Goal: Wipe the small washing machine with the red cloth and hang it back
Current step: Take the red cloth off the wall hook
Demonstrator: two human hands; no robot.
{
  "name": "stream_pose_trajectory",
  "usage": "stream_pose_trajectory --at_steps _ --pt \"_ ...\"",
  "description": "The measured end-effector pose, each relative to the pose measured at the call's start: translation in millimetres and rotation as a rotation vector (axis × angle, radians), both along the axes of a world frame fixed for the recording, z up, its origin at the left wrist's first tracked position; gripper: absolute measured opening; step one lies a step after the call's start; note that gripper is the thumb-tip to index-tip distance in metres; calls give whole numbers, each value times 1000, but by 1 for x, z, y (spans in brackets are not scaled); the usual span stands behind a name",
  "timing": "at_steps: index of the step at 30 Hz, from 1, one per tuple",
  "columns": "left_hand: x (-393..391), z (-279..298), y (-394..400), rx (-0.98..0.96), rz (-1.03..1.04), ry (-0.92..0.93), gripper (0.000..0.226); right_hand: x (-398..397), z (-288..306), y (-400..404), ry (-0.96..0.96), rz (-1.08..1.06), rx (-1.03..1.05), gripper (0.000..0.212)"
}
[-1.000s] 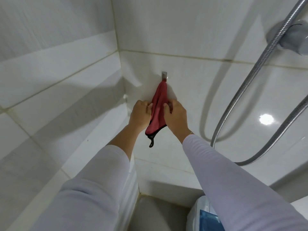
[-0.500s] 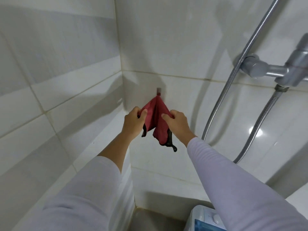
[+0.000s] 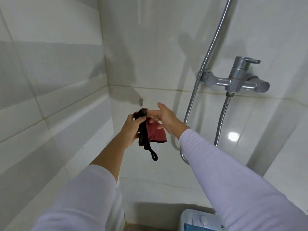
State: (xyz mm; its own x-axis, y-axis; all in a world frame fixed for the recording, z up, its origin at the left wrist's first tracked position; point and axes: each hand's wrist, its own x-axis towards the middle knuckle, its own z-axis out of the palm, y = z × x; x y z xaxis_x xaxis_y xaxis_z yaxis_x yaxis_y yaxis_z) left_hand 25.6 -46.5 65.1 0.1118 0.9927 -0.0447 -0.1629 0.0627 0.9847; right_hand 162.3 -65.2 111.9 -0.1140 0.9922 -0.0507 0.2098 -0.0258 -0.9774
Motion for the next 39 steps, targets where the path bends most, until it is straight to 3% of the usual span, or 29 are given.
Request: stream_pose_trajectory --at_steps 3,6,8,10,13,16,20,22,24,26,30,33,39 --pt "17 -1 -9 -46 -15 -57 38 19 -4 -9 5 -27 25 60" --pt "37 -5 -20 -107 -79 -76 39 45 -16 -18 -75 -253 21 39" --pt "53 -12 -25 -160 -112 -79 39 69 -31 -27 -141 -329 -73 32" --pt "72 -21 -30 -211 -148 -67 39 95 -48 -44 -54 -258 -271 30" --pt "110 -43 -35 -315 -185 46 41 142 -82 -64 67 -171 -411 40" --pt "150 -75 -42 -436 -282 254 44 191 -119 -78 25 -189 -428 60" --pt "203 -124 -59 -565 -433 331 49 247 -161 -107 -71 -199 -487 47" --pt "228 -147 -66 -578 -488 381 70 275 -186 -117 -119 -202 -525 42" --pt "252 -170 -69 -564 -572 424 86 302 -212 -121 -153 -169 -554 44" --pt "271 -197 -68 -534 -668 499 85 322 -240 -122 -206 -131 -560 52" --pt "304 -260 -58 -304 -738 908 63 343 -309 -117 -440 -85 -477 45" --pt "325 -311 -49 -151 -666 1131 48 357 -370 -106 -555 -113 -405 35" --pt "336 -418 -21 36 -540 1138 44 381 -478 -78 -555 -200 -333 38"
